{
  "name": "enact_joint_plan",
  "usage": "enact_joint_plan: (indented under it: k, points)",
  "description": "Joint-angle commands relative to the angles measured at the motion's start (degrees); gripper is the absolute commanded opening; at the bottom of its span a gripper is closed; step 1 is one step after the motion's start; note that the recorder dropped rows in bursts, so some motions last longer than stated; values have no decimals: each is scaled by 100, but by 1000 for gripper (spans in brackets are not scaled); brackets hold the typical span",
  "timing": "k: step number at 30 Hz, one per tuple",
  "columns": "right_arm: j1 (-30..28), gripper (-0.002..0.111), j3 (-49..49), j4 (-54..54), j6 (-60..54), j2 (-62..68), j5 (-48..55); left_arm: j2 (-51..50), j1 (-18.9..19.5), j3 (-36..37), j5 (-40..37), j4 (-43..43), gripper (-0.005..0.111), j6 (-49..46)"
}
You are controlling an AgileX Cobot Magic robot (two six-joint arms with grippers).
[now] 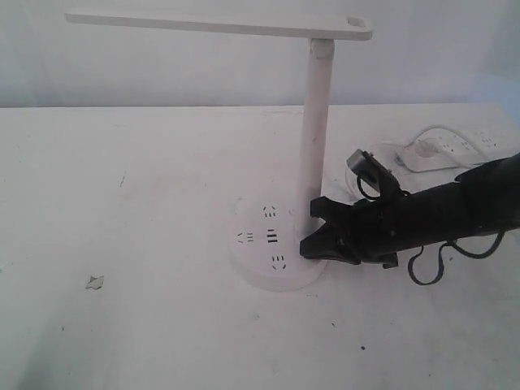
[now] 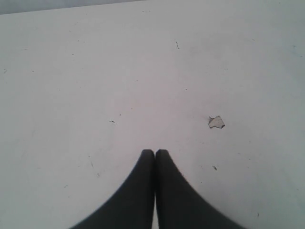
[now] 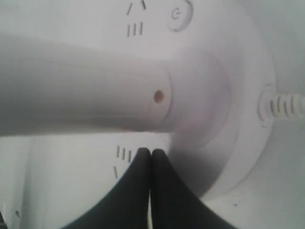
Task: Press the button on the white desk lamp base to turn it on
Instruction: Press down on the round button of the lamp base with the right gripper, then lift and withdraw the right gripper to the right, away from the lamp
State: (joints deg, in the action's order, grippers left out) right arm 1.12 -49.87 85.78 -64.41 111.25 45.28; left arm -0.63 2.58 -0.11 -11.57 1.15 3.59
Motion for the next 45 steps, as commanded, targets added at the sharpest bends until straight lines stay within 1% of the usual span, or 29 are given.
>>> enact_joint_plan:
  k: [1, 7, 12, 15, 19, 21, 22, 27, 28, 31, 32, 33, 35, 38, 40, 41, 42, 43, 45]
  points:
    - [-2, 0, -8, -106, 17, 149, -90, -3, 13, 11, -1, -26, 0, 0]
    - [-2, 0, -28, -106, 19, -199, -78, -3, 13, 11, -1, -26, 0, 0]
    - [-2, 0, -28, -118, 19, -813, -74, -3, 13, 11, -1, -26, 0, 0]
    - [-2, 0, -18, -330, 29, -1244, -72, -3, 13, 11, -1, -26, 0, 0]
    - [-2, 0, 370, -756, 42, -2469, -588, -3, 13, 11, -1, -26, 0, 0]
    - [-2, 0, 877, -815, 42, -3729, -1103, -3, 13, 11, -1, -26, 0, 0]
    - [-2, 0, 1252, -828, 42, -4650, -1364, -3, 13, 11, -1, -26, 0, 0]
    - [-2, 0, 1825, -935, -41, -6511, -1582, -3, 13, 11, -1, -26, 0, 0]
    - [-2, 0, 1861, -947, -28, -6820, -1582, -3, 13, 11, -1, -26, 0, 0]
    - [-2, 0, 1851, -988, -92, -8269, -1633, -3, 13, 11, -1, -26, 0, 0]
    - [-2, 0, 1851, -1086, -148, -8483, -1726, -3, 13, 11, -1, -26, 0, 0]
    - [-2, 0, 1862, -1438, -151, -8968, -1901, -3, 13, 11, -1, -26, 0, 0]
    - [-2, 0, 1873, -1836, -151, -9493, -2050, -3, 13, 11, -1, -26, 0, 0]
    - [-2, 0, 2323, -2226, -147, -9755, -2450, -3, 13, 11, -1, -26, 0, 0]
    - [-2, 0, 2640, -3202, 447, -9755, -2638, -3, 13, 11, -1, -26, 0, 0]
    - [-2, 0, 2840, -4092, 1061, -9755, -2649, -3, 13, 11, -1, -26, 0, 0]
    - [-2, 0, 3135, -5421, 2186, -9755, -2626, -3, 13, 11, -1, -26, 0, 0]
    - [-2, 0, 3467, -6479, 3575, -9755, -2695, -3, 13, 11, -1, -26, 0, 0]
    - [-15, 0, 3947, -7287, 5094, -9755, -2843, -3, 13, 11, -1, -26, 0, 0]
